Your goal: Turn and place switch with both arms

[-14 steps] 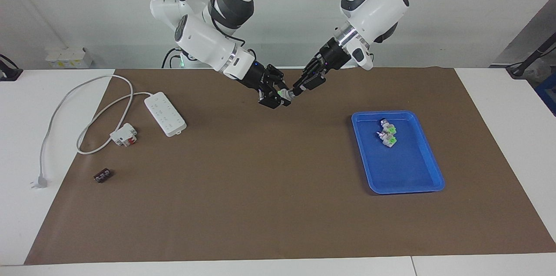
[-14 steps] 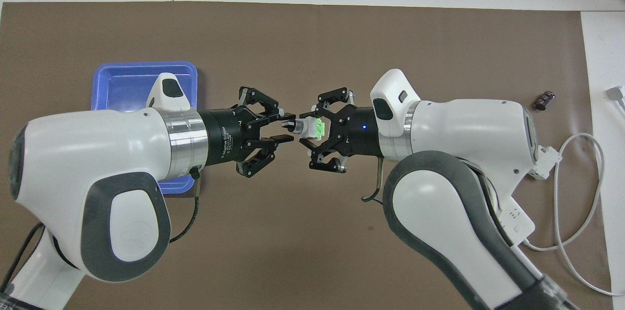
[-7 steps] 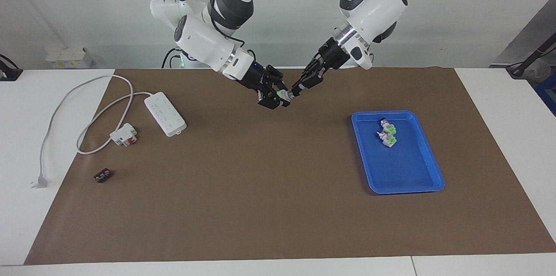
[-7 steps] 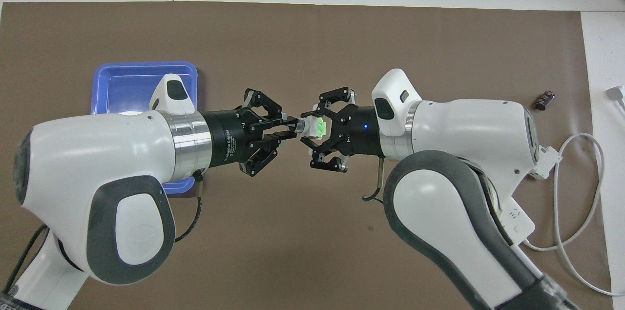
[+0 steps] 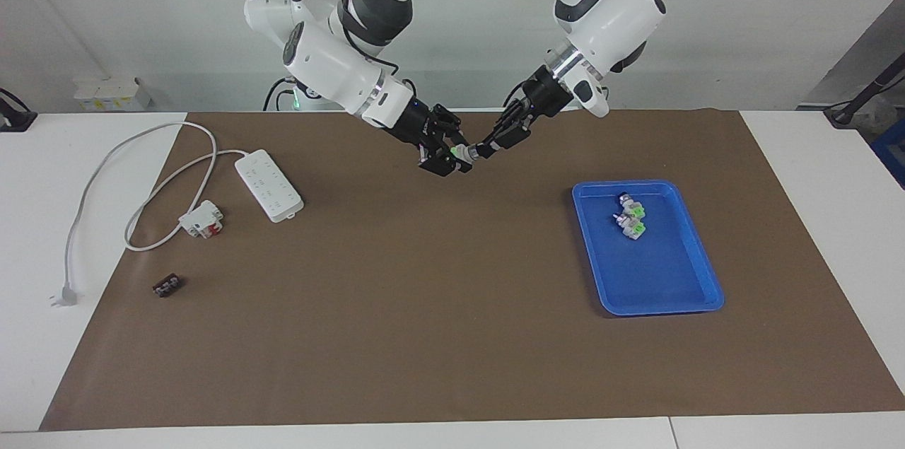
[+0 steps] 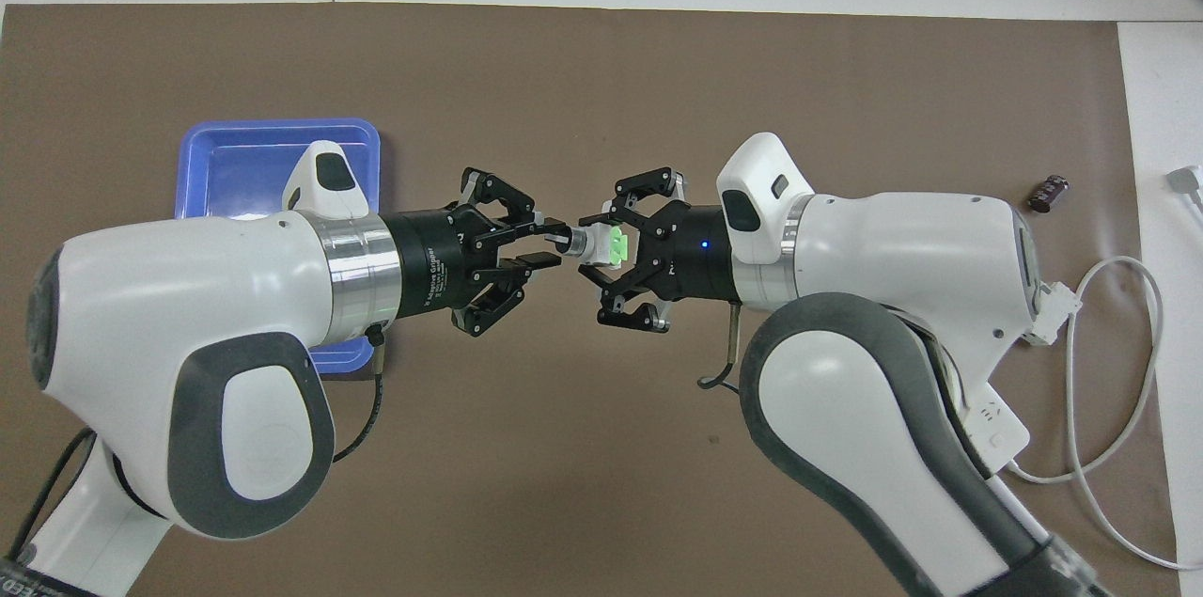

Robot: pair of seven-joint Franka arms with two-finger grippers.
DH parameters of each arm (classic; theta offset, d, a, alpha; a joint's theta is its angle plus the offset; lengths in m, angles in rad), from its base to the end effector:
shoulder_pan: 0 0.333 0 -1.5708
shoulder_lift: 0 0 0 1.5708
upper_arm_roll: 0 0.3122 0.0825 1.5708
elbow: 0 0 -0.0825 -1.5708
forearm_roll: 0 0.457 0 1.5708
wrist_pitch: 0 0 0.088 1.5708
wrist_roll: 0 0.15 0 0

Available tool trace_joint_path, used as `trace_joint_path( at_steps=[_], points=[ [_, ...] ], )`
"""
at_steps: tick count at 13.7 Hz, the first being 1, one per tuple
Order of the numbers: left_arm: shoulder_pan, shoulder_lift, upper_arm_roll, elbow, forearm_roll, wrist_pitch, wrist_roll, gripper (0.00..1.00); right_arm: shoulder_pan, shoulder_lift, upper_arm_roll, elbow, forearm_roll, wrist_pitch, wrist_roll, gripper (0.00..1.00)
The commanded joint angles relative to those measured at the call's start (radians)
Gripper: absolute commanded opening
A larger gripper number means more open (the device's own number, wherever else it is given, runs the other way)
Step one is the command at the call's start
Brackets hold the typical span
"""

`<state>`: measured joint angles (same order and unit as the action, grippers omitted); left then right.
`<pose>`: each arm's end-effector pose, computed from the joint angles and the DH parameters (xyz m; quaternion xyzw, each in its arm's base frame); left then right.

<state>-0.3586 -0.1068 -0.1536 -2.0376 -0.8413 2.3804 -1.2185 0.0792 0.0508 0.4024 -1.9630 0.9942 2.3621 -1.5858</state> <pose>0.5554 -0.3484 0.4827 0.7600 0.5192 -0.1207 0.3719 0.5945 0.3487 0.4294 -0.6786 -0.5984 -0.3377 0.2595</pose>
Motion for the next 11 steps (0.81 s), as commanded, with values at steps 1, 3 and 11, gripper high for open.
trace_joint_path(
  at_steps=[1,3,11],
  points=[
    [-0.003,-0.008,0.0,-0.018,0.016,0.023,0.017,0.26,-0.013,-0.028,0.006,-0.025,0.034,0.0,-0.029,0.0],
    [-0.01,-0.002,0.0,-0.013,0.042,0.022,0.033,0.18,-0.012,-0.029,0.004,-0.025,0.032,0.002,-0.028,0.0],
    [-0.017,-0.002,0.0,-0.006,0.047,0.01,0.154,0.0,-0.006,-0.037,0.004,-0.022,0.032,0.009,0.004,0.0]
  ],
)
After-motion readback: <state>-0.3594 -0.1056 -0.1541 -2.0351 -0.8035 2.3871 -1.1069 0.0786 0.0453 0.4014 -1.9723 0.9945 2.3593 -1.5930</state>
